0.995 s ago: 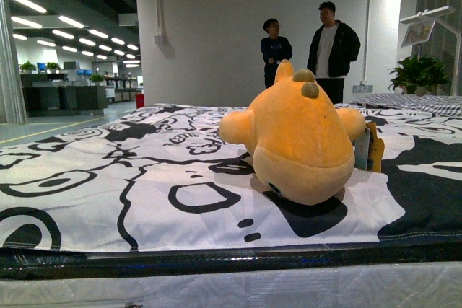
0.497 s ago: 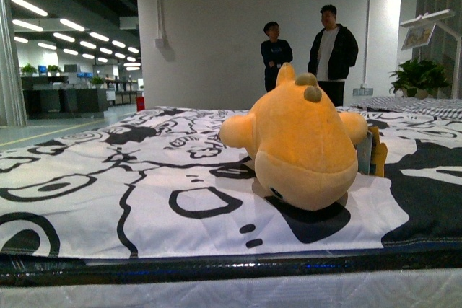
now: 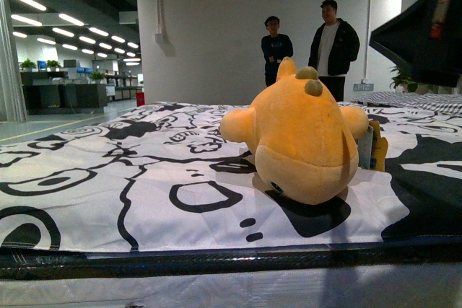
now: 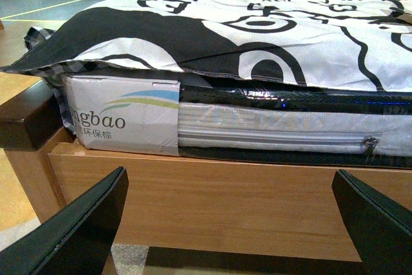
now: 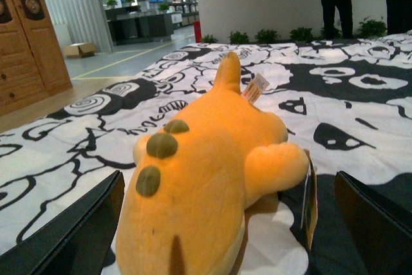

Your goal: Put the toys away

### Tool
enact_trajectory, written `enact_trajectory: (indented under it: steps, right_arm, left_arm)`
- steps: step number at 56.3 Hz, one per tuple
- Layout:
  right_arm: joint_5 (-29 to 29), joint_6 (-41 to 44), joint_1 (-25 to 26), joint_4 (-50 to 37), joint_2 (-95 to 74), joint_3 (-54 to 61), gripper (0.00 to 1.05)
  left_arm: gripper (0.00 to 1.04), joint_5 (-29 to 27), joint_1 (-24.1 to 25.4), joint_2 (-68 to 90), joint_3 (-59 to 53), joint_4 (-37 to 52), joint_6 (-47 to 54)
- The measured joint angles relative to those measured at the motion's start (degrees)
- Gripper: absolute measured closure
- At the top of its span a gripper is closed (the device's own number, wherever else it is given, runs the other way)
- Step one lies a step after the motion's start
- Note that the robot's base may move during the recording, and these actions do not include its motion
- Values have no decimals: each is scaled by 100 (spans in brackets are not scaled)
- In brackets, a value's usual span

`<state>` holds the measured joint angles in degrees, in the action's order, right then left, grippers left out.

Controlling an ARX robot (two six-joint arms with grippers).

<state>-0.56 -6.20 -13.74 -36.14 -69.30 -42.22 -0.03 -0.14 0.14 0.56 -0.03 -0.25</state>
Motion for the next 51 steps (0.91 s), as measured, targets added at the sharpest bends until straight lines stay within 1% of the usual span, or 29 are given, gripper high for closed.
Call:
enact_trajectory:
  steps: [21, 30, 39, 51]
  right_arm:
    - [592, 531, -793, 483, -1272, -1565, 6]
    - [907, 846, -1047, 566, -1722, -2017, 6]
    - [1060, 1040, -1060, 595, -2055, -2192, 6]
    - [1178, 1093, -671, 407, -2299, -2081, 6]
  left_arm:
    - [6, 0, 0, 0, 0, 0, 0]
    - [6, 0, 0, 0, 0, 0, 0]
    - [6, 0, 0, 0, 0, 0, 0]
    - [6, 0, 0, 0, 0, 0, 0]
